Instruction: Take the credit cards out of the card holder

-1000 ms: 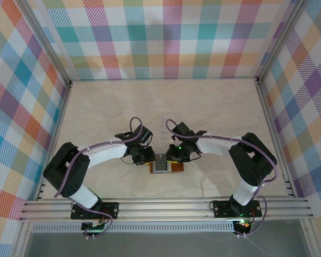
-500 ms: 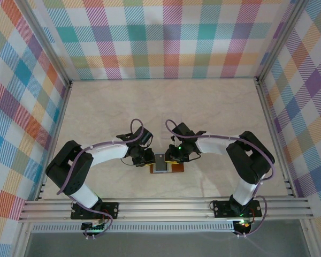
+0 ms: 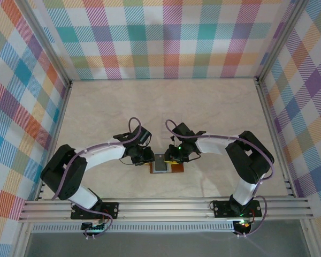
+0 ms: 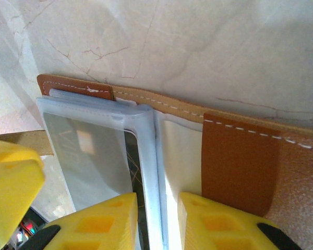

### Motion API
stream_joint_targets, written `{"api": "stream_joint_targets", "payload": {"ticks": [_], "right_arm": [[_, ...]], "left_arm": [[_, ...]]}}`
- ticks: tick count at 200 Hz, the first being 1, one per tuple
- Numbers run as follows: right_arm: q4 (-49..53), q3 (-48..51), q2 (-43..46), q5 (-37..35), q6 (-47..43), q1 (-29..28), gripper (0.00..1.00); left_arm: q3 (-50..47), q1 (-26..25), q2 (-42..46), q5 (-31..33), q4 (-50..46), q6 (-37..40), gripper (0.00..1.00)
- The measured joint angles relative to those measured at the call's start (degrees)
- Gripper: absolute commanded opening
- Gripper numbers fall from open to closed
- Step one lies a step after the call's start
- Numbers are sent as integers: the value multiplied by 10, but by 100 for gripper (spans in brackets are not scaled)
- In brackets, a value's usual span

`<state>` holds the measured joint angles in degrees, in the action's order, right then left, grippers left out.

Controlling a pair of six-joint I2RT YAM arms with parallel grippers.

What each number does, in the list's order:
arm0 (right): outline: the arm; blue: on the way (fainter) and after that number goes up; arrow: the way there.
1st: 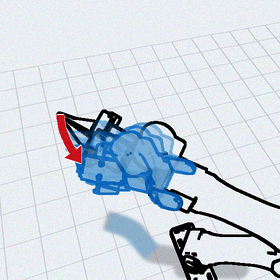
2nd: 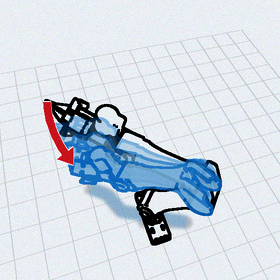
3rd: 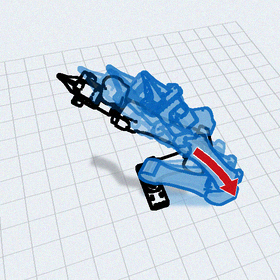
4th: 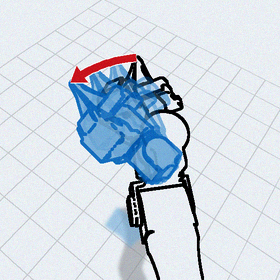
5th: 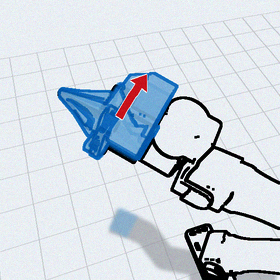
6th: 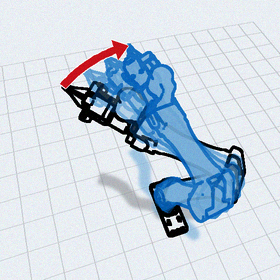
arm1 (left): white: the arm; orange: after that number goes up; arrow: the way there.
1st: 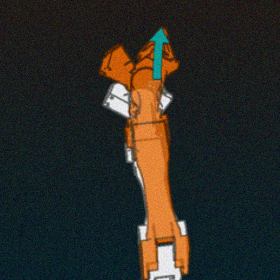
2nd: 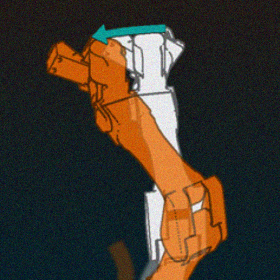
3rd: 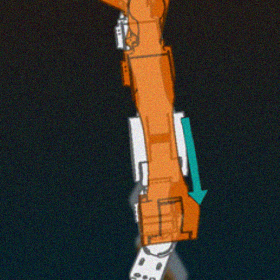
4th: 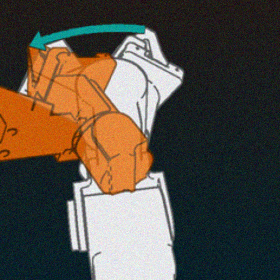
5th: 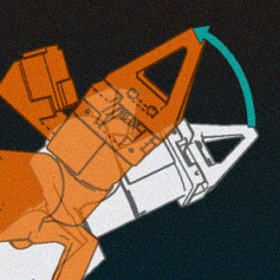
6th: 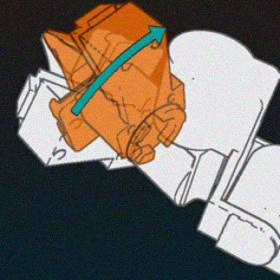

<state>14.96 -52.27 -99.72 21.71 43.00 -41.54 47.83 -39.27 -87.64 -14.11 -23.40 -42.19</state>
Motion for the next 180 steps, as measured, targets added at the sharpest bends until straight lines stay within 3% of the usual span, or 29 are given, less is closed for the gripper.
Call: {"api": "stream_joint_targets", "payload": {"ticks": [88,103,146,180], "right_arm": [[0,0,0,1,0,0,33],[-2,0,-1,2,0,0,27],[-6,0,-7,11,1,1,29],[-8,0,-9,13,2,2,23]], "left_arm": [[0,0,-39,-19,30,0,20],[-1,0,-48,-19,31,0,19],[-1,0,-49,-17,30,0,17],[-1,0,-52,-17,29,0,16]]}}
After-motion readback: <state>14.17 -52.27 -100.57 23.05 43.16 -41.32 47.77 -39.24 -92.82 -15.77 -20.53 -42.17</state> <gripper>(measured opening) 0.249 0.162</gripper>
